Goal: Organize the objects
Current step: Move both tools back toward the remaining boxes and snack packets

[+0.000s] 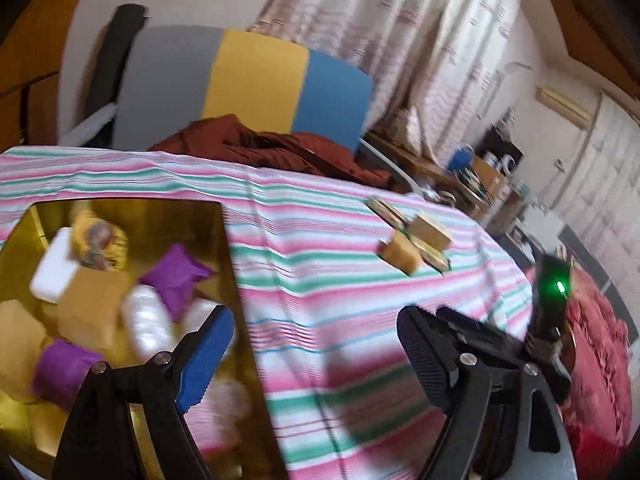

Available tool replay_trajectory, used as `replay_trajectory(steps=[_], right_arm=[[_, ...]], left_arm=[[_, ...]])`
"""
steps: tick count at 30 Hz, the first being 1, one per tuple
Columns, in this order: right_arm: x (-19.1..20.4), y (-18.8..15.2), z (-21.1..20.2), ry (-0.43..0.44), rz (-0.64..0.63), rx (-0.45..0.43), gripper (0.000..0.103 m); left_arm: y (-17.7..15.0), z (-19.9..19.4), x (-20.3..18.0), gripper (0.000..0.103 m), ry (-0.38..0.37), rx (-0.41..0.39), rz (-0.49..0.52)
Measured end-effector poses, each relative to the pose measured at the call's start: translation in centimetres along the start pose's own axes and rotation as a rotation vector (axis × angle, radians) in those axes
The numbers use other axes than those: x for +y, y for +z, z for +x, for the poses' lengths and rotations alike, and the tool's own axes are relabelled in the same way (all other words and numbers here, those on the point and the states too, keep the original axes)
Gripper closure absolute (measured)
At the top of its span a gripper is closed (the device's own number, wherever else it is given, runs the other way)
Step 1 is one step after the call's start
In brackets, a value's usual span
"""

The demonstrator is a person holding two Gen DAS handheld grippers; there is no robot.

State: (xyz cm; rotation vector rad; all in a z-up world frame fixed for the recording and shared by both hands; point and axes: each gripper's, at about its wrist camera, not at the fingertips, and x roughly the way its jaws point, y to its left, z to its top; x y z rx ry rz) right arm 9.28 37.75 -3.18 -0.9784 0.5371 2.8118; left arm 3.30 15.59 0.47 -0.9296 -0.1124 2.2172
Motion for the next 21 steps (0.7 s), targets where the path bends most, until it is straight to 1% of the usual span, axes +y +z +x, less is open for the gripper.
replay_trajectory(steps=[5,7,9,13,16,18,21], right_arm=[[-4.9,1.1,0.1,-0.091,0.004,0.014,0.015],[-7.1,1.9,0.1,-0.130,0.027,0.012,0.015],[-9.6,3.0,0.1,-0.172,0.052,0.006,0.015],[-13.5,5.5,0.8,-0.250,0.056,0.009,0.015],[-15.8,7.8,1.8,-0.261,0.057,0.019,0.015],[-16.7,9.3,2.9,-0.266,0.034,0.033,0.015],[-17.8,10.8,5.1,-0.264,-0.003,0.075,0.015]], left_arm=[[-0.8,1.8,-3.0,0.018,-0.046,0.052,0.044],[-1.3,2.6,-4.1,0.017,-0.060,0.075,0.061],[-1.8,3.3,-5.0,0.017,-0.073,0.099,0.076],[-2.5,4.3,-6.4,0.017,-0.084,0.135,0.103],[-2.9,4.8,-6.7,0.017,-0.087,0.159,0.103],[-3.1,5.1,-6.8,0.017,-0.080,0.175,0.110],[-3.3,5.5,-7.0,0.017,-0.068,0.193,0.116]])
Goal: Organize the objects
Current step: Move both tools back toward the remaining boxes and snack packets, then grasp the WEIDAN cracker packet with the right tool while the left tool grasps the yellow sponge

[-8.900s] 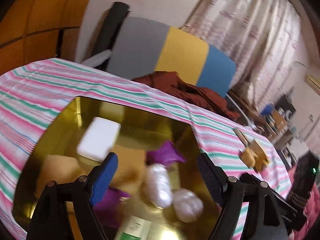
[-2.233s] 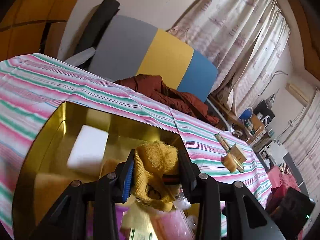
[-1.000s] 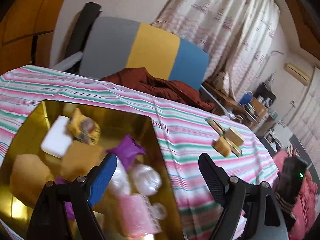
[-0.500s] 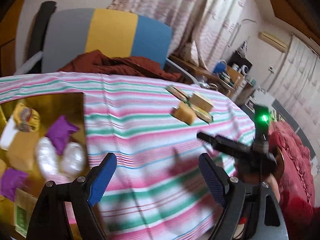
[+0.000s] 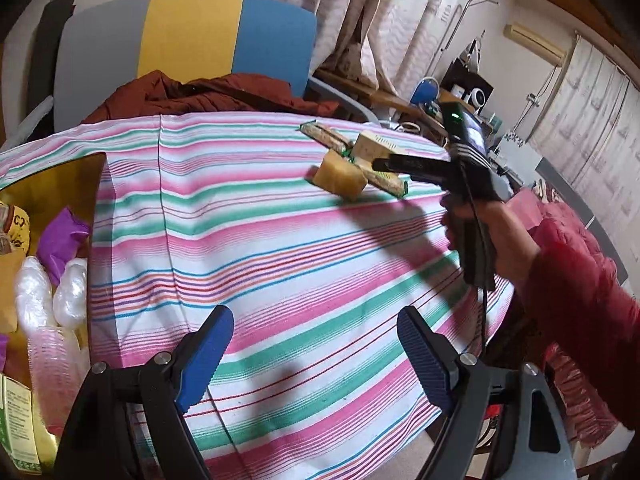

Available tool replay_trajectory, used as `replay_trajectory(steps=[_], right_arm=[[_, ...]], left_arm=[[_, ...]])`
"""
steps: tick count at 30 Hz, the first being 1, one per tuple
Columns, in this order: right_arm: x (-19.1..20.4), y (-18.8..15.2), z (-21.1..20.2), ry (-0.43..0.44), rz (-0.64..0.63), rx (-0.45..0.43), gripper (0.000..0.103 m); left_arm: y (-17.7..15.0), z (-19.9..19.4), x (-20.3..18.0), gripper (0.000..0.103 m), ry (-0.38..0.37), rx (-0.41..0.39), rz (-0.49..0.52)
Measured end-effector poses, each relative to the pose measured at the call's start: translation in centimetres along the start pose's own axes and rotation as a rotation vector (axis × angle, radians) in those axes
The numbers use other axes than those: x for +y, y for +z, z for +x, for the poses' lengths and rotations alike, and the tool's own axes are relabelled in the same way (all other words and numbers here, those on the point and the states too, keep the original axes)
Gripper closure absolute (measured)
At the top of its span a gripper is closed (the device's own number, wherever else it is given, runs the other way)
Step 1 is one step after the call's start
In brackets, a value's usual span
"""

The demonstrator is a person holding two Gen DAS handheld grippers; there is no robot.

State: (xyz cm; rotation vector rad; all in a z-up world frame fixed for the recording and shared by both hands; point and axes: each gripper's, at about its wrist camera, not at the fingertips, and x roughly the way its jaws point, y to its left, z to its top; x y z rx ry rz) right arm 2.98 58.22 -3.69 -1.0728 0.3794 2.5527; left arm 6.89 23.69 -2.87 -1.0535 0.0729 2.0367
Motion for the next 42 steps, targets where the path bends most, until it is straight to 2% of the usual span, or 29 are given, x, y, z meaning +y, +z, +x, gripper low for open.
replay_trajectory(steps=[4,6,12,13,16,20,23,26,28,35,42], right_arm=[[-0.5,1.0,3.6,-0.029,-0.057,0.069,0.016],[-0.6,1.4,4.5,-0.056,-0.093,0.077,0.016],[-1.0,1.4,5.9,-0.024,-0.138,0.111,0.019],[-0.9,1.1,6.1,-0.025,-0.147,0.117,0.021],[-1.1,0.7,5.5,-0.015,-0.118,0.096,0.042],[-0.6,-0.3,4.5,-0.027,-0.097,0.082,0.051],[-0.3,-1.2,3.6,-0.039,-0.064,0.064,0.052],[-0.6,-1.8,2.9,-0.053,-0.022,0.035,0.054],[-1.1,-1.9,2.6,-0.078,0.010,0.019,0.054],[-3.9,-2.4,1.6,-0.166,0.166,-0.031,0.054],[-3.7,-2.3,1.9,-0.188,0.155,-0.035,0.054]], left_arm=[[-0.1,0.5,-0.2,0.017,0.012,0.022,0.011],[-0.1,0.7,-0.3,0.017,0.020,0.030,0.021],[0.8,2.0,-0.6,0.017,0.016,0.048,0.021],[1.1,2.4,-0.7,0.017,0.015,0.050,0.024],[2.0,3.5,-0.9,0.017,0.016,0.051,0.028],[4.1,5.7,-1.5,0.017,0.041,0.056,0.029],[5.5,7.8,-2.0,0.017,0.047,0.068,0.046],[7.1,9.9,-2.7,0.017,0.083,0.065,0.088],[8.5,11.4,-3.3,0.017,0.115,0.059,0.117],[11.6,15.2,-4.9,0.017,0.140,0.021,0.226],[12.8,18.1,-6.1,0.017,0.152,0.019,0.340]])
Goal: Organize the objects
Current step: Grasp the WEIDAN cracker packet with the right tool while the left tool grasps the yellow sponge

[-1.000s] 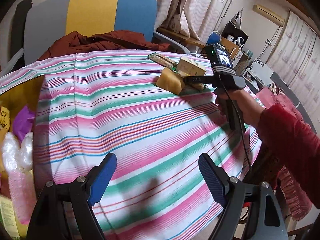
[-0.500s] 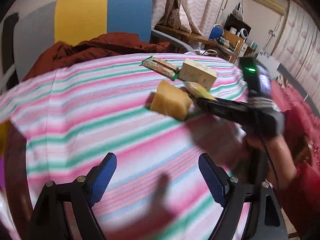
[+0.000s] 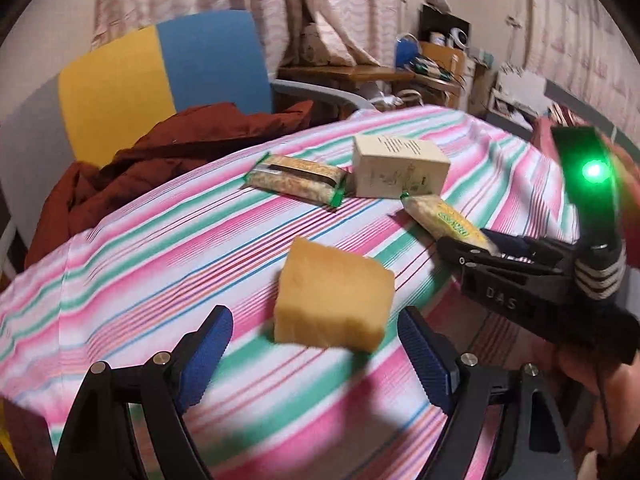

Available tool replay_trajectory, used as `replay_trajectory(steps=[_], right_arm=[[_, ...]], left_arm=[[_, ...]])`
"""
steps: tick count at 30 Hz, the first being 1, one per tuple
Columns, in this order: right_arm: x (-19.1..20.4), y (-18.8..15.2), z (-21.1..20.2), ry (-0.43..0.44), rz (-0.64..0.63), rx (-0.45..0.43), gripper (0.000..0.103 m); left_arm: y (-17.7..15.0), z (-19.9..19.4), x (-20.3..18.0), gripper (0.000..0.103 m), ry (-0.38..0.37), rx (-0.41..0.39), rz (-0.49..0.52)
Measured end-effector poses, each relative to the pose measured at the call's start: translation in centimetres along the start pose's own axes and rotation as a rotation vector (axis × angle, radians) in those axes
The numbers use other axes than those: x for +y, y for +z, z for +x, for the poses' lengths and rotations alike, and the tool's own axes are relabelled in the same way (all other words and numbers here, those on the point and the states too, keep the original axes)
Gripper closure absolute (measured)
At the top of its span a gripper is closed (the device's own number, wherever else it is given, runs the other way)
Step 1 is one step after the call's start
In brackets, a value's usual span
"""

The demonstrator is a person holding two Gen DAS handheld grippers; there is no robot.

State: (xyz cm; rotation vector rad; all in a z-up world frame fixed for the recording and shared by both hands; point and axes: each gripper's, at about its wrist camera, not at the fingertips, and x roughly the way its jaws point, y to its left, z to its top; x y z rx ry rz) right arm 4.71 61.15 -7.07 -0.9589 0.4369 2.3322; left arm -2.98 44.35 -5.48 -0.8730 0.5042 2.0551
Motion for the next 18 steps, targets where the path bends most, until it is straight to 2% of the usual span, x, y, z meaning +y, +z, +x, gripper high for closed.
replay_trajectory(steps=[5,18], right_arm=[[-0.1,-0.1,0.2,0.008,0.008,-0.004,0.053],[0.0,-0.3,0.1,0.000,0.002,-0.007,0.053]], left_arm=[[0.7,1.4,-0.5,0.017,0.026,-0.002,0.069],[0.8,3.5,0.1,0.015,-0.074,0.024,0.014]])
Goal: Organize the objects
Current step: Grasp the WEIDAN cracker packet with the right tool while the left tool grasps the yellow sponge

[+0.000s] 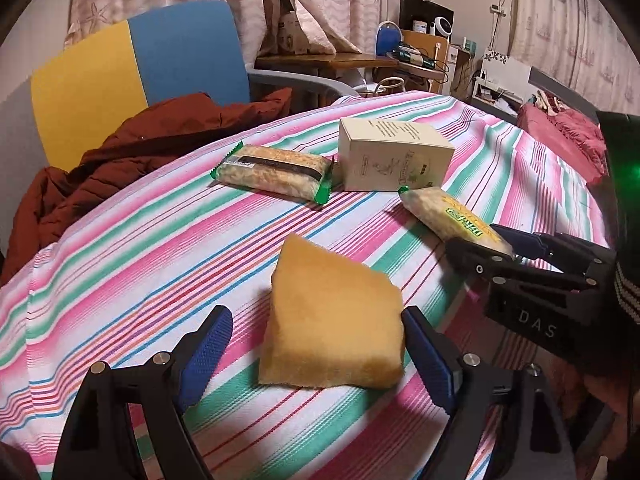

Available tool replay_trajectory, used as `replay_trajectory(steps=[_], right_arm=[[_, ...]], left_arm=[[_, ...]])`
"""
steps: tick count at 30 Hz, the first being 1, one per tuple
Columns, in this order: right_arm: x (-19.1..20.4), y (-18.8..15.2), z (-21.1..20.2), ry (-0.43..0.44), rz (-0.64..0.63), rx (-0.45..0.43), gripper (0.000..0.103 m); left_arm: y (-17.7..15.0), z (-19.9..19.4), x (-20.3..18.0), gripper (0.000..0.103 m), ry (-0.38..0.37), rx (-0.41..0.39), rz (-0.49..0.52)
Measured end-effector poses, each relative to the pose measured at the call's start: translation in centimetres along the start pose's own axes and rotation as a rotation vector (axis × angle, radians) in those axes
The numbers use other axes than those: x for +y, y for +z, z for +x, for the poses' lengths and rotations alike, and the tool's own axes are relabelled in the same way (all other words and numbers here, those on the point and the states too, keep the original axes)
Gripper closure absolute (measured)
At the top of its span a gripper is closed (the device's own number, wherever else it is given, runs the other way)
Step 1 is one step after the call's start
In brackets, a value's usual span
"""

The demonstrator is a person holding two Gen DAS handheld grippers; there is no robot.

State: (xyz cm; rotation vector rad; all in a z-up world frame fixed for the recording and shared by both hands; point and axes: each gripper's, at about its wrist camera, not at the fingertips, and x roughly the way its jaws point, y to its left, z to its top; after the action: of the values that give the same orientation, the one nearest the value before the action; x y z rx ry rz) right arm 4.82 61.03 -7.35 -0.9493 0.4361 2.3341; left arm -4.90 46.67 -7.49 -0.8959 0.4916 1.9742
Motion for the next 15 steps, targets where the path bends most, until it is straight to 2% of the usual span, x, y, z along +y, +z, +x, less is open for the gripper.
replay_trajectory(steps=[5,9,13,15], right_arm=[[0.1,0.0,0.0,-0.004,-0.003,-0.001,0.053],[0.1,-0.1,-0.1,-0.008,-0.004,-0.004,0.053],[0.2,-0.1,-0.1,-0.016,-0.011,-0.005,0.054],[0.2,-0.1,-0.1,-0.018,-0.013,-0.006,0.054]], left_arm=[[-0.1,0.0,0.1,0.019,-0.016,-0.008,-0.007],[-0.4,-0.8,-1.6,0.037,0.015,-0.046,0.081],[-0.7,-1.3,-2.8,0.038,0.069,-0.071,0.147],[-0.8,-1.5,-2.7,0.038,0.066,-0.074,0.144]])
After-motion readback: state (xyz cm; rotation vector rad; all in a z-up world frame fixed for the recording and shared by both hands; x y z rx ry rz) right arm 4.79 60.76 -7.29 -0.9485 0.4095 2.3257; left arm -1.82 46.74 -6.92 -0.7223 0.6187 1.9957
